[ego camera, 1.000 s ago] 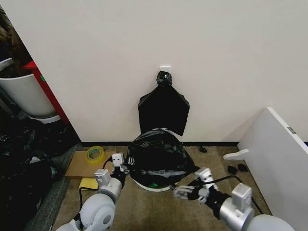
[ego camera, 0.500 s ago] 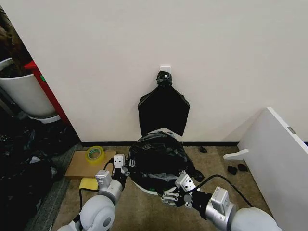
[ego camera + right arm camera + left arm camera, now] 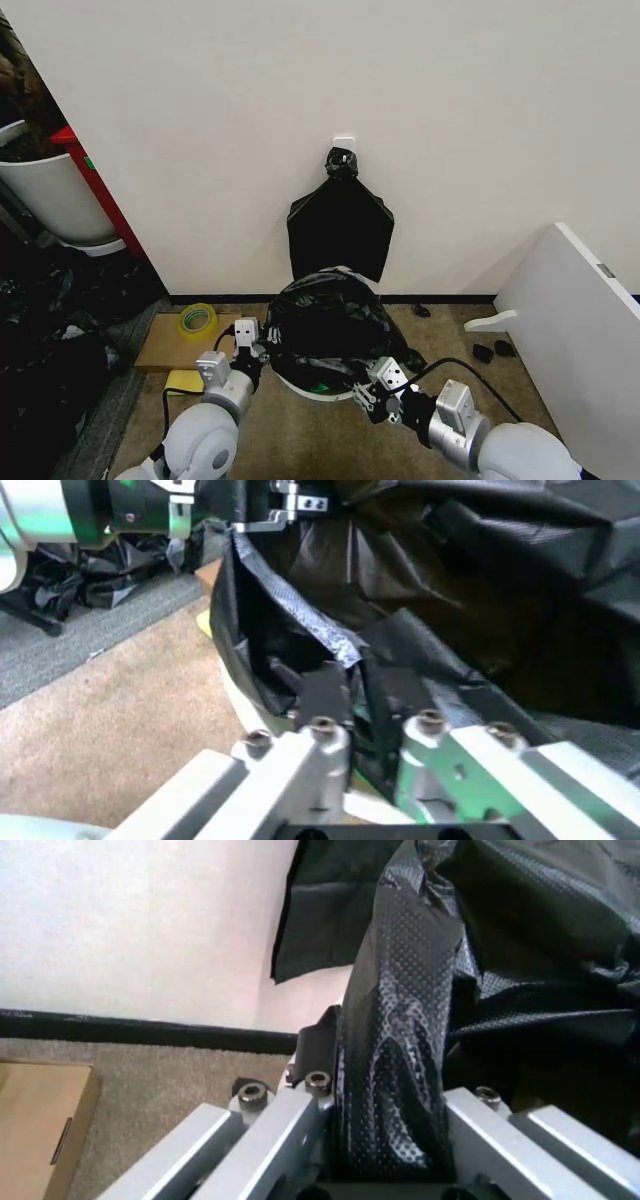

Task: Place the garbage bag over the trash bin.

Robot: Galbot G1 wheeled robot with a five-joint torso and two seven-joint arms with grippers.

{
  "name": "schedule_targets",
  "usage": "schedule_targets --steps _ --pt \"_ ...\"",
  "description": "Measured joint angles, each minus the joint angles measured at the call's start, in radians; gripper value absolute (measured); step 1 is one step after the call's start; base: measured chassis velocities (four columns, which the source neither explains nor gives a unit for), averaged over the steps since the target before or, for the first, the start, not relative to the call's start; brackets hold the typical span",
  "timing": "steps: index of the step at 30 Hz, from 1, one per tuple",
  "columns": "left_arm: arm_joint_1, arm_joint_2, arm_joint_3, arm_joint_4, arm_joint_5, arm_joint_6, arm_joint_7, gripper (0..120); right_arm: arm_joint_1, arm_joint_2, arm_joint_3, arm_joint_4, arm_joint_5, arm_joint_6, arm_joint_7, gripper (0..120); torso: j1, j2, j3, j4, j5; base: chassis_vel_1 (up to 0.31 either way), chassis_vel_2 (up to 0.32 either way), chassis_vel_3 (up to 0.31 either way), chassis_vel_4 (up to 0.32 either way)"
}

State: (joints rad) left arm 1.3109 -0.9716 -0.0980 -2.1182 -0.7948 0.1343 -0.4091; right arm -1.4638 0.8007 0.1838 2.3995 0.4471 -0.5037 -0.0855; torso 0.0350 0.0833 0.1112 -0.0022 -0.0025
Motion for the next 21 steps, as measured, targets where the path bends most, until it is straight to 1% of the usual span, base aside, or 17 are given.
schedule_targets --steps 5,8,9,12,13,14,16,17,21 --pt "-0.009 -0.008 -0.003 0.0 -0.008 0.005 -0.008 1 0.001 0.003 -0.009 0.0 -0.005 0.026 0.016 0 0.0 0.0 0.0 -0.0001 -0.0001 0.0 0.0 0.0 0.0" --pt "-0.035 -0.015 -0.003 0.011 -0.047 0.028 -0.033 1 -0.006 0.012 -0.019 0.005 -0.021 0.082 0.007 0 0.0 0.0 0.0 0.0 0.0 0.0 0.0 0.0 0.0" --pt "-0.035 -0.015 -0.003 0.011 -0.047 0.028 -0.033 1 -0.006 0.012 -0.019 0.005 -0.021 0.082 0.007 0 0.0 0.0 0.0 0.0 0.0 0.0 0.0 0.0 0.0" --pt "-0.076 -0.03 -0.001 0.019 -0.134 0.062 -0.084 1 -0.032 0.013 -0.027 0.007 -0.088 0.129 -0.048 0 0.0 0.0 0.0 0.0 -0.0001 0.0 0.0 0.0 0.0" --pt "-0.099 -0.041 -0.001 0.019 -0.188 0.078 -0.116 1 -0.048 0.012 -0.036 -0.001 -0.13 0.15 -0.071 0 0.0 0.0 0.0 -0.0001 -0.0001 0.0 0.0 0.0 0.0" --pt "-0.099 -0.041 -0.001 0.019 -0.188 0.078 -0.116 1 -0.048 0.012 -0.036 -0.001 -0.13 0.15 -0.071 0 0.0 0.0 0.0 -0.0001 -0.0001 0.0 0.0 0.0 0.0" --pt "-0.131 -0.049 -0.002 0.02 -0.25 0.092 -0.155 1 -0.07 0.011 -0.05 -0.019 -0.193 0.184 -0.097 0 0.0 0.0 0.0 -0.0002 0.0 0.0 0.0 0.0 0.0" --pt "-0.131 -0.049 -0.002 0.02 -0.25 0.092 -0.155 1 -0.07 0.011 -0.05 -0.019 -0.193 0.184 -0.097 0 0.0 0.0 0.0 -0.0002 0.0 0.0 0.0 0.0 0.0" --pt "-0.168 -0.047 -0.008 0.023 -0.346 0.103 -0.212 1 -0.1 0.017 -0.067 -0.062 -0.307 0.251 -0.137 0 0.0 0.0 0.0 -0.0001 -0.0001 0.0 0.0 0.0 0.0"
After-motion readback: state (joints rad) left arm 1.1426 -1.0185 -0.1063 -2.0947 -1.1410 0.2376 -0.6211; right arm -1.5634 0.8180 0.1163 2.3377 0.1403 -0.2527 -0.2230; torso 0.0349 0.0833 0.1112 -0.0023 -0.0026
